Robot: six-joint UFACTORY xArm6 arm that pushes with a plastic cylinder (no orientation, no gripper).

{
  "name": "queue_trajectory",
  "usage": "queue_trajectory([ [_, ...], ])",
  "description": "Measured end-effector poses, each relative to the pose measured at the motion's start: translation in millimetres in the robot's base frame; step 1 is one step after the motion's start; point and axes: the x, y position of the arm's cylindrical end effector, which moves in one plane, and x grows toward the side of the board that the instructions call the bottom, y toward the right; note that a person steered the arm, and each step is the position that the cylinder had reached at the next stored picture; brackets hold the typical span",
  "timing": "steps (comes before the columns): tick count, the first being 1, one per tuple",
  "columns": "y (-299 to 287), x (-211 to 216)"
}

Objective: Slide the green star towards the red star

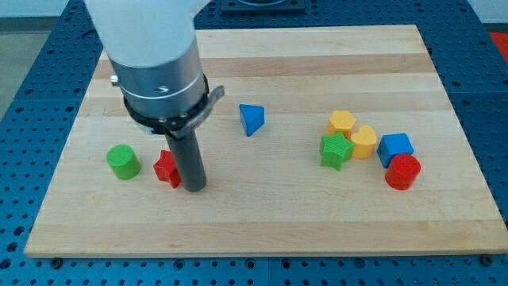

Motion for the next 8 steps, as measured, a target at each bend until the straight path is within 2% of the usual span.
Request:
queue_trajectory([
  [3,-24.0,-10.0],
  [6,140.3,-5.0],
  [8,200.6,13.5],
])
